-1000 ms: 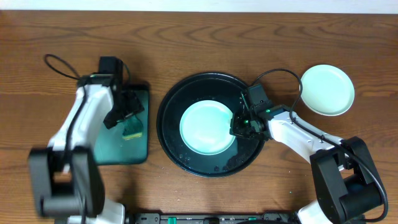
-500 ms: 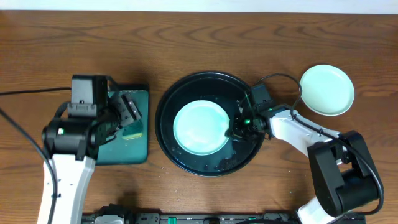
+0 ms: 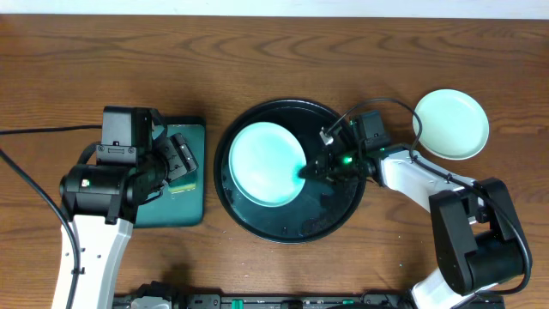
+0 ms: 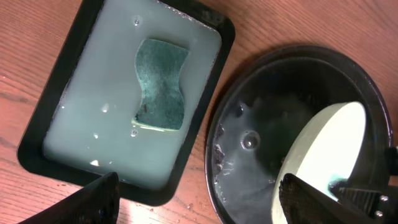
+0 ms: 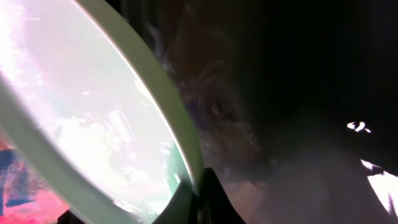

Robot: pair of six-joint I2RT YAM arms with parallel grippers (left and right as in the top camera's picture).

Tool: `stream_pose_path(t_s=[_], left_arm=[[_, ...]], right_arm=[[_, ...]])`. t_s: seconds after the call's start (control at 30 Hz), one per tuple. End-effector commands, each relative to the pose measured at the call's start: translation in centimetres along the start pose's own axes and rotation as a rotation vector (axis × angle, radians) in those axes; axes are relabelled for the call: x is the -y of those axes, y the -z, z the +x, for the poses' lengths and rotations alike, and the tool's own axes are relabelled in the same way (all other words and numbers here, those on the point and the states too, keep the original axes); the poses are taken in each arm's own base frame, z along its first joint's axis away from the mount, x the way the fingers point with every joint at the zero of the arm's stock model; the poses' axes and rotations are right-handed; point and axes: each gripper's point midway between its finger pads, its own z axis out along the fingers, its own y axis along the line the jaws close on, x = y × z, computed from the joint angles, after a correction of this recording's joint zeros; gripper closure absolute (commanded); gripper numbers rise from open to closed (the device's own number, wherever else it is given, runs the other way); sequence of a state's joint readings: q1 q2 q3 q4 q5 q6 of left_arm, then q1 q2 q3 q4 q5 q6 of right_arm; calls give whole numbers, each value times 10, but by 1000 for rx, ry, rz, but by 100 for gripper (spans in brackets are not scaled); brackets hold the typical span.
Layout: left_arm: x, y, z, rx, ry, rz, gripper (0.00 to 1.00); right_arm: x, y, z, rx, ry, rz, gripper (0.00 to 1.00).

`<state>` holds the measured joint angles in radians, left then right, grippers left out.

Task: Clean dirty plates on tray and stack at the side
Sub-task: 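Lift the green plate upright off the tray with the right gripper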

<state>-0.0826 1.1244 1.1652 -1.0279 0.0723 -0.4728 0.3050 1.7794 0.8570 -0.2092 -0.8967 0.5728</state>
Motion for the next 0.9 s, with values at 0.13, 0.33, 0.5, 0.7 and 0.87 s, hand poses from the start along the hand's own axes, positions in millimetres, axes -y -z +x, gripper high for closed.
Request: stream_pose_path(t_s=[0.13,0.33,0.5,0.7,0.87], left_arm=[[3,1,0,-4,8,8,18],[3,1,0,-4,8,7,18],[3,1,0,-4,8,7,18],[2,-1,1,-9,8,5,18],[1,-5,3,-23,8,-4,18]], right_arm=[[-20,10,-27,88,177,-89,98],[-14,22,-47,184,292,-20,98],[-4,37,-55,255,372,129,98],[8,70,-56,314,453,378,98],[4,100,-56,369,520,558,98]])
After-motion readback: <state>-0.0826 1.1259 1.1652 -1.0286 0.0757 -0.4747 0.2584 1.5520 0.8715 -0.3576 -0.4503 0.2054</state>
